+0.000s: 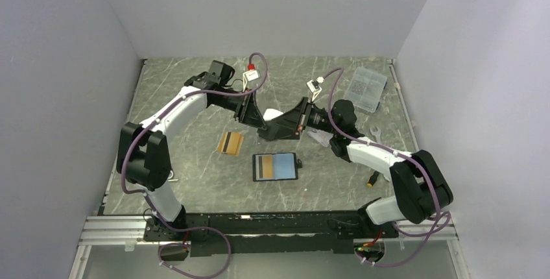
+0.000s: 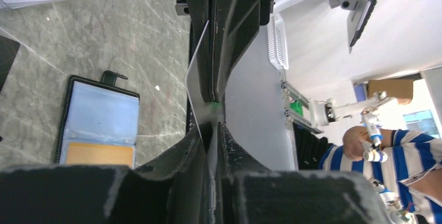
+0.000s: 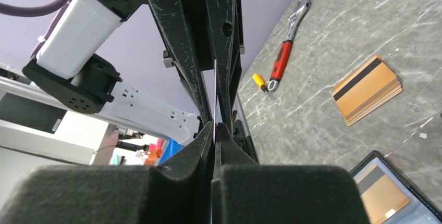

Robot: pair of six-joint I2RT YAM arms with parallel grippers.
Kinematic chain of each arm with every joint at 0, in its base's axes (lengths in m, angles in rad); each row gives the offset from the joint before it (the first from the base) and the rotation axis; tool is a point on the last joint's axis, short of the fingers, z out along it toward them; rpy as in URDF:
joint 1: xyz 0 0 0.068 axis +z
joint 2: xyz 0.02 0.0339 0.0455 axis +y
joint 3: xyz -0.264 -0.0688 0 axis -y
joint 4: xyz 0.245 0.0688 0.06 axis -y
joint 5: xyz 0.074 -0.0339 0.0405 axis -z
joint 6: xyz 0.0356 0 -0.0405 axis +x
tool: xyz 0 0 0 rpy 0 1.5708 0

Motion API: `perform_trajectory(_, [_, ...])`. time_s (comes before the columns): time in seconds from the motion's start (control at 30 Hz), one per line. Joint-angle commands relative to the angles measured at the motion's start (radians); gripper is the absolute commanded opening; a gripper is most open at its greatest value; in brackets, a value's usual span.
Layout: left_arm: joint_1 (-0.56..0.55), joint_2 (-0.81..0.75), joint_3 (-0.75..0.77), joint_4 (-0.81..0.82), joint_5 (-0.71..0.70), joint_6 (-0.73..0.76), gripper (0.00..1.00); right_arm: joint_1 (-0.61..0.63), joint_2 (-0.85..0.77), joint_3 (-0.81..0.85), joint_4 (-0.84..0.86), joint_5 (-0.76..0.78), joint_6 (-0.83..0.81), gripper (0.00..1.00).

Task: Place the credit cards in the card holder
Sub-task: Insert the credit card into the card holder.

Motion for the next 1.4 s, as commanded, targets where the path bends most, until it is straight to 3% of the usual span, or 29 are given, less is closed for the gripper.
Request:
perform_trajectory(0.0, [0.002, -0.023, 0.049, -0.025, -0.043, 0.014, 0.35, 0.005, -0.004, 0.023, 0.060, 0.010, 0.019, 0.00])
perform_trajectory(0.07, [0.001, -0.038, 0.065, -0.082, -0.113, 0.054, 0.61, 0.000, -0.035, 0.032, -0.096, 0.026, -0.073, 0.00])
perform_trajectory(0.13, [-0.002, -0.058, 0.085, -0.137, -0.200, 0.093, 0.80, -0.004, -0.072, 0.045, -0.306, 0.065, -0.186, 0.00])
perform_trajectory(0.23, [-0.029, -0.101, 0.095, -0.200, -0.446, 0.125, 0.98, -0.006, -0.131, 0.038, -0.595, 0.147, -0.318, 0.00])
perform_trajectory(0.33, [-0.089, -0.195, 0.045, -0.199, -0.795, 0.179, 0.99, -0.007, -0.156, 0.006, -0.751, 0.222, -0.386, 0.00])
perform_trajectory(0.47, [-0.040, -0.299, -0.070, -0.102, -1.166, 0.146, 0.99, -0.007, -0.181, -0.053, -0.785, 0.269, -0.389, 0.00])
perform_trajectory(0.57, [0.025, -0.287, -0.103, -0.144, -1.097, 0.153, 0.86, -0.003, -0.194, -0.047, -0.831, 0.307, -0.409, 0.00])
perform_trajectory(0.6, [0.017, -0.296, -0.123, -0.146, -1.098, 0.162, 0.85, -0.003, -0.197, -0.041, -0.861, 0.322, -0.425, 0.00])
perform_trajectory(0.67, [-0.031, -0.352, -0.183, -0.079, -1.159, 0.175, 0.97, -0.001, -0.202, -0.030, -0.926, 0.357, -0.452, 0.00])
perform_trajectory(0.73, [-0.106, -0.404, -0.238, -0.021, -1.214, 0.178, 0.99, 0.002, -0.213, -0.034, -0.956, 0.388, -0.466, 0.00])
perform_trajectory(0.8, [-0.152, -0.376, -0.239, -0.054, -1.148, 0.178, 0.99, 0.008, -0.223, -0.051, -0.975, 0.420, -0.466, 0.00])
perform_trajectory(0.93, [-0.177, -0.226, -0.230, -0.117, -0.882, 0.177, 0.99, 0.036, -0.229, -0.087, -1.000, 0.496, -0.471, 0.00])
perform_trajectory(1.1, [-0.223, -0.148, -0.277, -0.034, -0.820, 0.167, 0.76, 0.054, -0.250, -0.118, -1.010, 0.574, -0.477, 0.00])
perform_trajectory(1.37, [-0.297, -0.058, -0.298, 0.077, -0.841, 0.159, 0.68, 0.053, -0.234, -0.128, -0.978, 0.590, -0.479, 0.00])
